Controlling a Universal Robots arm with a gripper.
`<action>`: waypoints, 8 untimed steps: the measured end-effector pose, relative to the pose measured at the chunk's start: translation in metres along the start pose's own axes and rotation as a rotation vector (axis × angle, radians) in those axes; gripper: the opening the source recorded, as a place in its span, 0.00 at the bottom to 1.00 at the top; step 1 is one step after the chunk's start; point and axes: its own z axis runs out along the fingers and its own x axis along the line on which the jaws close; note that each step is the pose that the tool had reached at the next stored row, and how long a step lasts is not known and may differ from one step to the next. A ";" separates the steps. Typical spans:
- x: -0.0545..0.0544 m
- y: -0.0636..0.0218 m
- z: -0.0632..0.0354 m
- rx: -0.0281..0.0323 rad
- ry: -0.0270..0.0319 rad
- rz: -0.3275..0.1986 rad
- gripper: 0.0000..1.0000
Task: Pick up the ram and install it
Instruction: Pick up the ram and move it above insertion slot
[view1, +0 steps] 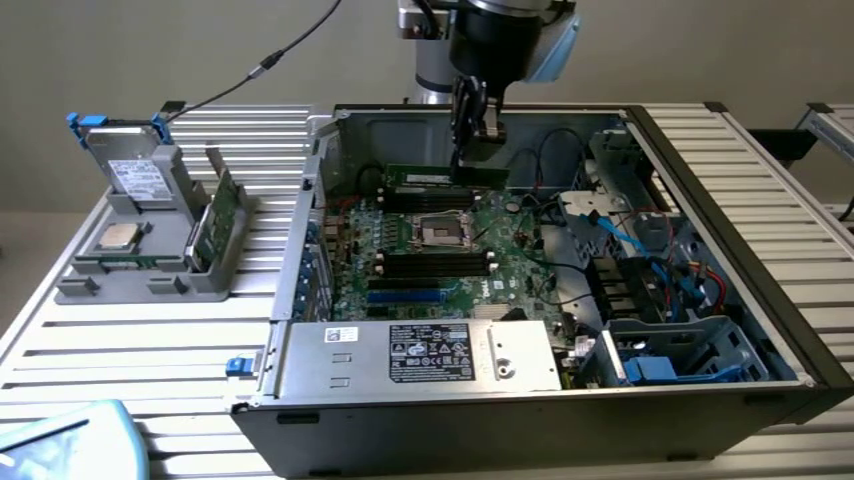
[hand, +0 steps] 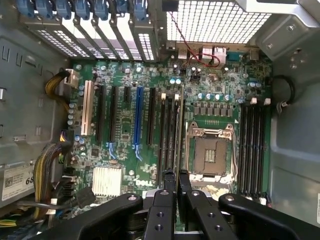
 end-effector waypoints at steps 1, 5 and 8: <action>0.000 0.0000 0.0001 0.0000 0.0042 -0.001 0.14; 0.000 0.0001 0.0004 -0.0005 0.0129 -0.001 0.14; -0.003 0.0007 0.0033 0.0042 0.0202 -0.001 0.14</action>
